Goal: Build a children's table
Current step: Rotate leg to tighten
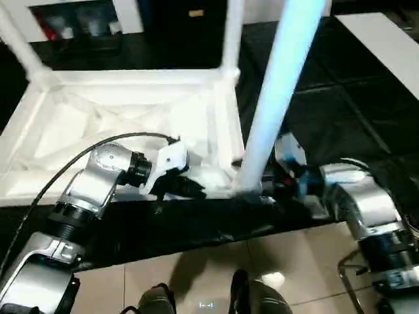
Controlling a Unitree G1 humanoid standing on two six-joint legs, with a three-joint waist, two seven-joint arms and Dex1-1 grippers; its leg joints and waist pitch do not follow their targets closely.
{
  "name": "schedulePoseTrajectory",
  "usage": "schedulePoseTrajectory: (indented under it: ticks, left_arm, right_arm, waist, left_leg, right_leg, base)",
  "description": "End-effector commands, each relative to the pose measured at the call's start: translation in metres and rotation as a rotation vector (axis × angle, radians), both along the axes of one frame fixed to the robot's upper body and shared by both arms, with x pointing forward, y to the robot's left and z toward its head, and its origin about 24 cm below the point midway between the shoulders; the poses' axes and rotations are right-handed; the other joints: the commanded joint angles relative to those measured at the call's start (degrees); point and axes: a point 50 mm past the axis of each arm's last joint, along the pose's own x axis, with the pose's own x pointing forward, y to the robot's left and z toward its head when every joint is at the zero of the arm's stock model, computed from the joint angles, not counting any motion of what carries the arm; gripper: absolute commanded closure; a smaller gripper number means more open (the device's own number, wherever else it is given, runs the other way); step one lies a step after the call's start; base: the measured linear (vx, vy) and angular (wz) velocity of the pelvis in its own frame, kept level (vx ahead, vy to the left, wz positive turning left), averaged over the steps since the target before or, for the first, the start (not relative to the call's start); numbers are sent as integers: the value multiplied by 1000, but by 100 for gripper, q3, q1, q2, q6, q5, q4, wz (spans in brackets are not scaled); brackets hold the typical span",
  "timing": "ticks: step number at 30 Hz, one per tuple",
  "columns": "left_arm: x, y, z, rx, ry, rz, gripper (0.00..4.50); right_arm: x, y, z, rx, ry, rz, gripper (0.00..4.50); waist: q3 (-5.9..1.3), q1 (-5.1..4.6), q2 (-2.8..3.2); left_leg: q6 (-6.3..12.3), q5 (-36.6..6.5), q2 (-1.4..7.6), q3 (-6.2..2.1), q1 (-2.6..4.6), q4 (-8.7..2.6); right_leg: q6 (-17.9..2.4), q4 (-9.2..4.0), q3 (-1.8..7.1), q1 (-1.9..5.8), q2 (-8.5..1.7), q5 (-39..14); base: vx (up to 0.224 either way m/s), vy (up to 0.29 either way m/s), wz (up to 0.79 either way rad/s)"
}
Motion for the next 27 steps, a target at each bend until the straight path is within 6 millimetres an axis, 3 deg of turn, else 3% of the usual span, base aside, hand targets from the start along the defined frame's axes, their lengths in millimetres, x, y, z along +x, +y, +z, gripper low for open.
schedulePoseTrajectory:
  ticks: [1,6,10,12,14,27]
  left_arm:
    - [-6,-10,2,-9,19,-136,450]
    - [-5,-8,2,18,15,-171,450]
    - [-5,-6,3,24,14,-179,450]
    - [-4,-6,3,25,12,-179,450]
    - [-4,-6,3,24,10,-178,450]
    - [-1,-6,2,-5,10,-140,450]
  right_arm:
    - [0,-2,3,-10,11,80,53]
    - [3,-9,4,-54,43,158,99]
    - [6,-12,4,-68,55,176,144]
    - [7,-12,3,-72,61,184,144]
    - [7,-13,2,-76,65,195,181]
    - [3,-10,0,-59,85,231,242]
  waist:
    - [-526,-27,-50]
    - [-499,-13,-90]
    - [-512,4,-86]
    - [-510,5,-88]
    - [-507,7,-91]
    - [-468,13,-88]
  left_leg:
    - [985,-314,90,71,-45,-284]
    - [918,-410,83,75,-50,-283]
    - [917,-347,86,71,-52,-277]
    - [932,-311,86,71,-55,-276]
    - [950,-297,78,74,-59,-274]
    - [917,-365,68,76,-57,-285]
  right_leg:
    - [-788,-237,396,532,-321,-2043]
    - [-633,-283,392,512,-317,-2392]
    - [-649,-269,388,512,-319,-2356]
    - [-670,-262,387,513,-306,-2284]
    - [-666,-264,383,513,-304,-2289]
    - [-549,-299,377,502,-296,-2504]
  base:
    - [0,0,0]
    - [0,0,0]
    - [0,0,0]
    - [0,0,0]
    - [0,0,0]
    - [0,0,0]
